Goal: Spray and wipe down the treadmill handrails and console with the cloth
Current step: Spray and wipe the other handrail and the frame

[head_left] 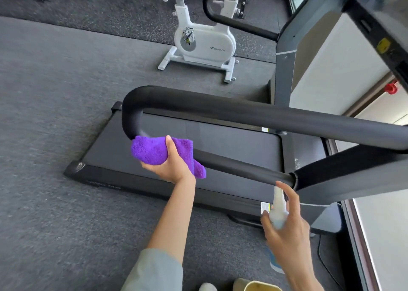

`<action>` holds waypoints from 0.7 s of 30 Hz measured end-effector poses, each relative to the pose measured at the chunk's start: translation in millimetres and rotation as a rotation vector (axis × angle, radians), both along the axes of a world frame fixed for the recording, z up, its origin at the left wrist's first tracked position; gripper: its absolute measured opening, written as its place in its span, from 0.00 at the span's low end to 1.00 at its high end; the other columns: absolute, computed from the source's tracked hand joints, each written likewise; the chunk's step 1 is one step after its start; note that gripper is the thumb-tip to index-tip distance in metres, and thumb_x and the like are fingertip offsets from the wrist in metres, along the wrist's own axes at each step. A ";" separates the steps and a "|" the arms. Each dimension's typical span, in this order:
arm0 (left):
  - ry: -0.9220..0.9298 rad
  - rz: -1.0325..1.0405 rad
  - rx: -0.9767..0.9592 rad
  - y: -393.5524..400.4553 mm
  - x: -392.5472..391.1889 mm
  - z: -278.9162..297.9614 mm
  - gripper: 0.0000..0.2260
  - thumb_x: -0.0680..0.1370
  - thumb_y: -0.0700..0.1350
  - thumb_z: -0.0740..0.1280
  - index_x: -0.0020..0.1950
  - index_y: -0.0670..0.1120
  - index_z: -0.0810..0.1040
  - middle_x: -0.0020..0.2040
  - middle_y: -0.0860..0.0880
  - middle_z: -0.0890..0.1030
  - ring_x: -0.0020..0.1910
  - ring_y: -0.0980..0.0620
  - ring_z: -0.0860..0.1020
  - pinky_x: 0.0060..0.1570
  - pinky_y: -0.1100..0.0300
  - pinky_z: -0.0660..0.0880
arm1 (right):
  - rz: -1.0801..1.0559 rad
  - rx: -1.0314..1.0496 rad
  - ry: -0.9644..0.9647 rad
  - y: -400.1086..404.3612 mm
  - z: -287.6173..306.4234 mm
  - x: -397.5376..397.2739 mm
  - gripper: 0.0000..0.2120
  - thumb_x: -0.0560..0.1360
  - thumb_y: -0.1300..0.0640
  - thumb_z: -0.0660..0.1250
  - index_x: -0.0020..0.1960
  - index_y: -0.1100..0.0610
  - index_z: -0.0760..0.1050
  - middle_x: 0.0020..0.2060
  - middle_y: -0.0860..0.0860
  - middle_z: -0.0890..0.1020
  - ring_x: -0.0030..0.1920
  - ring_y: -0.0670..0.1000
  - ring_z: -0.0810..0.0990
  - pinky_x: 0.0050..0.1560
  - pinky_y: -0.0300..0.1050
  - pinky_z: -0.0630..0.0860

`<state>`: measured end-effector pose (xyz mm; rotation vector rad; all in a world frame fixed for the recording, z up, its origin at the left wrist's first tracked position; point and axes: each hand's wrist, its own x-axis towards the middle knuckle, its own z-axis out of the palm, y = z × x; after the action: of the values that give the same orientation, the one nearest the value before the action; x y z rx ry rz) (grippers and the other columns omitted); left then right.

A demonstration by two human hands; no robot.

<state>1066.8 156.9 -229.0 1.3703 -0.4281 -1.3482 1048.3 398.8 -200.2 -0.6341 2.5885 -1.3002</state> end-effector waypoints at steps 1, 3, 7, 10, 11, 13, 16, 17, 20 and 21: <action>0.018 0.001 0.030 2.5 -3.0 -0.7 0.36 0.67 0.56 0.78 0.70 0.58 0.65 0.55 0.59 0.77 0.50 0.58 0.79 0.52 0.61 0.74 | -0.003 -0.010 -0.007 -1.8 -0.1 -2.0 0.30 0.73 0.70 0.70 0.67 0.45 0.68 0.36 0.45 0.77 0.31 0.45 0.78 0.27 0.26 0.69; 0.041 -0.013 0.091 14.2 -9.3 -0.5 0.36 0.68 0.56 0.78 0.71 0.57 0.65 0.55 0.59 0.77 0.50 0.56 0.78 0.53 0.61 0.71 | 0.006 -0.022 -0.012 -4.6 0.8 -4.6 0.30 0.73 0.70 0.70 0.68 0.47 0.68 0.37 0.44 0.77 0.33 0.41 0.79 0.27 0.26 0.69; 0.114 -0.110 0.167 48.5 -19.3 4.3 0.34 0.71 0.53 0.76 0.73 0.54 0.64 0.57 0.58 0.75 0.51 0.56 0.76 0.56 0.64 0.68 | 0.034 -0.003 0.016 -7.7 -1.3 -6.1 0.30 0.73 0.69 0.71 0.67 0.45 0.68 0.36 0.44 0.77 0.35 0.41 0.78 0.32 0.26 0.70; 0.126 -0.139 0.140 52.8 -12.2 6.4 0.30 0.71 0.52 0.76 0.70 0.52 0.69 0.58 0.56 0.79 0.50 0.58 0.79 0.58 0.62 0.72 | 0.063 0.018 -0.014 -10.2 -6.0 -9.0 0.32 0.74 0.66 0.70 0.66 0.36 0.65 0.37 0.46 0.78 0.32 0.48 0.77 0.35 0.32 0.73; 0.113 -0.116 0.120 44.2 -6.4 7.2 0.27 0.71 0.51 0.76 0.68 0.51 0.70 0.57 0.56 0.79 0.49 0.60 0.79 0.59 0.62 0.73 | 0.087 0.028 -0.025 -12.0 -7.0 -9.6 0.33 0.74 0.65 0.70 0.66 0.34 0.64 0.37 0.47 0.78 0.33 0.51 0.78 0.37 0.39 0.76; 0.084 -0.043 0.073 13.7 8.2 10.7 0.24 0.72 0.51 0.76 0.63 0.52 0.69 0.55 0.58 0.78 0.48 0.61 0.78 0.57 0.63 0.72 | 0.135 0.036 -0.034 -17.7 -5.2 -10.6 0.34 0.74 0.65 0.70 0.65 0.32 0.62 0.37 0.48 0.79 0.33 0.57 0.78 0.37 0.54 0.79; 0.013 -0.005 -0.037 -29.6 25.5 11.6 0.29 0.69 0.53 0.77 0.66 0.53 0.68 0.54 0.60 0.76 0.49 0.64 0.78 0.55 0.69 0.72 | 0.166 0.014 -0.004 -25.0 -2.2 -14.3 0.35 0.74 0.66 0.70 0.64 0.31 0.62 0.35 0.47 0.77 0.29 0.52 0.77 0.32 0.54 0.80; -0.031 -0.016 -0.072 -34.3 27.6 10.1 0.32 0.69 0.52 0.78 0.68 0.53 0.68 0.54 0.62 0.76 0.47 0.68 0.77 0.51 0.74 0.71 | 0.172 0.006 0.009 -26.7 -1.4 -15.2 0.36 0.74 0.67 0.70 0.64 0.31 0.62 0.35 0.45 0.77 0.28 0.51 0.76 0.31 0.50 0.79; -0.069 0.000 -0.072 -30.2 22.9 6.5 0.35 0.67 0.52 0.79 0.70 0.54 0.66 0.53 0.61 0.75 0.45 0.68 0.77 0.43 0.75 0.70 | 0.174 -0.020 0.012 -28.6 -2.1 -17.5 0.35 0.74 0.67 0.70 0.66 0.34 0.63 0.37 0.42 0.77 0.31 0.50 0.76 0.29 0.46 0.77; -0.063 0.018 -0.052 -28.4 19.9 6.6 0.36 0.67 0.53 0.79 0.70 0.55 0.66 0.54 0.60 0.75 0.46 0.64 0.77 0.45 0.72 0.71 | 0.170 -0.022 0.013 -28.0 -2.9 -18.3 0.35 0.74 0.67 0.70 0.66 0.34 0.63 0.37 0.42 0.77 0.31 0.49 0.77 0.30 0.47 0.78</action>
<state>1086.7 128.5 -222.4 1.3733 -0.4891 -1.2730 1030.1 370.8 -203.1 -0.8488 2.4710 -1.2754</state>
